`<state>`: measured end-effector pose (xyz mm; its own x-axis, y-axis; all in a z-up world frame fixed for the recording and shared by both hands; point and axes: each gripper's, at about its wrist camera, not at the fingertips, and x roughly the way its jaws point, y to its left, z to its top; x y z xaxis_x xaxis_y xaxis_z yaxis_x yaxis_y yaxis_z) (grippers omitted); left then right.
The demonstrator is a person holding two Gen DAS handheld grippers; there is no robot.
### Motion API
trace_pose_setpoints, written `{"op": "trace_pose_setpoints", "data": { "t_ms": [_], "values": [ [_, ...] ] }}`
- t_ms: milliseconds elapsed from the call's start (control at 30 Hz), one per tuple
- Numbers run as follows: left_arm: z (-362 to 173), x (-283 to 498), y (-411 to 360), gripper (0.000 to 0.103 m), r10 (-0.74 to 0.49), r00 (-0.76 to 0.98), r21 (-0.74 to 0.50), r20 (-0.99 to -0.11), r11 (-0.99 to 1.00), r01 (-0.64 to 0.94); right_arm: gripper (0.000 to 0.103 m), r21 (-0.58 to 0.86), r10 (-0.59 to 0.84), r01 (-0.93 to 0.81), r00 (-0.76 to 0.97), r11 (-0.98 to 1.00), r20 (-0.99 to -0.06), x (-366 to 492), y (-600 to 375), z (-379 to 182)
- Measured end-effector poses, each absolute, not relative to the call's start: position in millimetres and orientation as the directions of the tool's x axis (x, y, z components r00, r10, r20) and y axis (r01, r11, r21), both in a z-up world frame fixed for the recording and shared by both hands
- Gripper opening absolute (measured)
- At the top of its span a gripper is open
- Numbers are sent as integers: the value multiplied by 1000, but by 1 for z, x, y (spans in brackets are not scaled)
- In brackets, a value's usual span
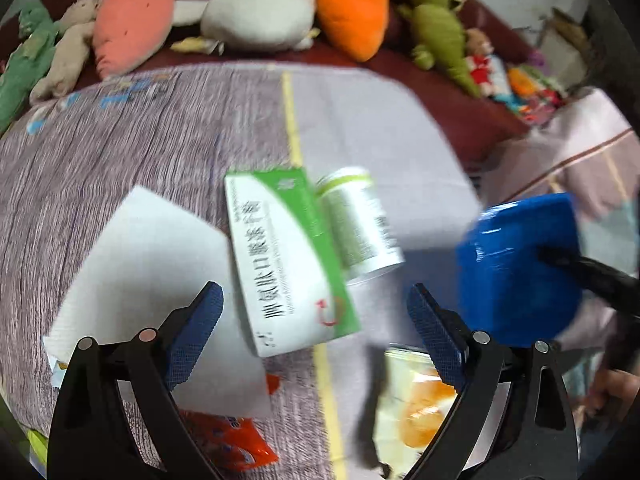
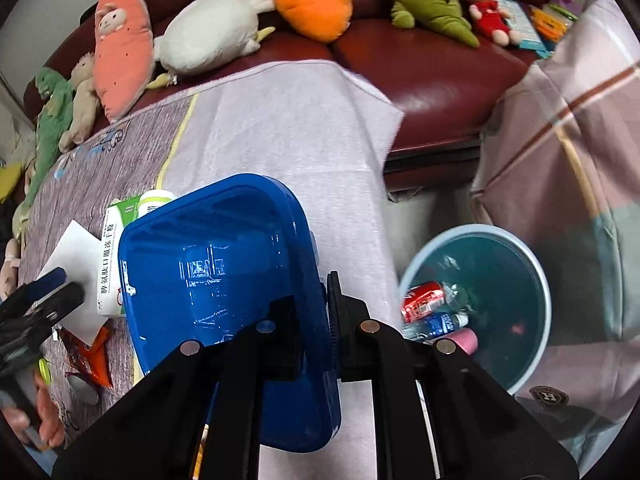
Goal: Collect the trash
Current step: 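Grasp the green medicine box with the left tool while the right tool holds the blue tray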
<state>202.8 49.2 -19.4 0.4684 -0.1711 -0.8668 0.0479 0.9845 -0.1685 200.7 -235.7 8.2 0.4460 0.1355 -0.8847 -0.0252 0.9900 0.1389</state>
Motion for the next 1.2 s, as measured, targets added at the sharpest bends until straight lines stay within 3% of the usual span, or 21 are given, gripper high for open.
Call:
{"op": "trace_pose_setpoints", "data": {
  "t_ms": [400,467,500,967,1200],
  "values": [
    [-75,235,33,93,33,370,31,-929,999,-11,10,196,172,7,450,981,-877,198,-263,1],
    [-76,235,34,90,16,379,16,-925,1000,-3,10,203,177,10,449,979,-876,198,-263,-1],
    [-76,234,35,78,-4,382,-3,-924,1000,2,10,205,178,12,449,979,-876,199,-264,-2],
    [-4,190,56,75,-92,502,-101,-860,995,10,10,223,185,18,494,975,-850,185,-274,16],
    [-33,182,41,77,-53,404,-23,-913,997,78,10,221,195,-4,485,975,-853,172,-271,21]
  ]
}}
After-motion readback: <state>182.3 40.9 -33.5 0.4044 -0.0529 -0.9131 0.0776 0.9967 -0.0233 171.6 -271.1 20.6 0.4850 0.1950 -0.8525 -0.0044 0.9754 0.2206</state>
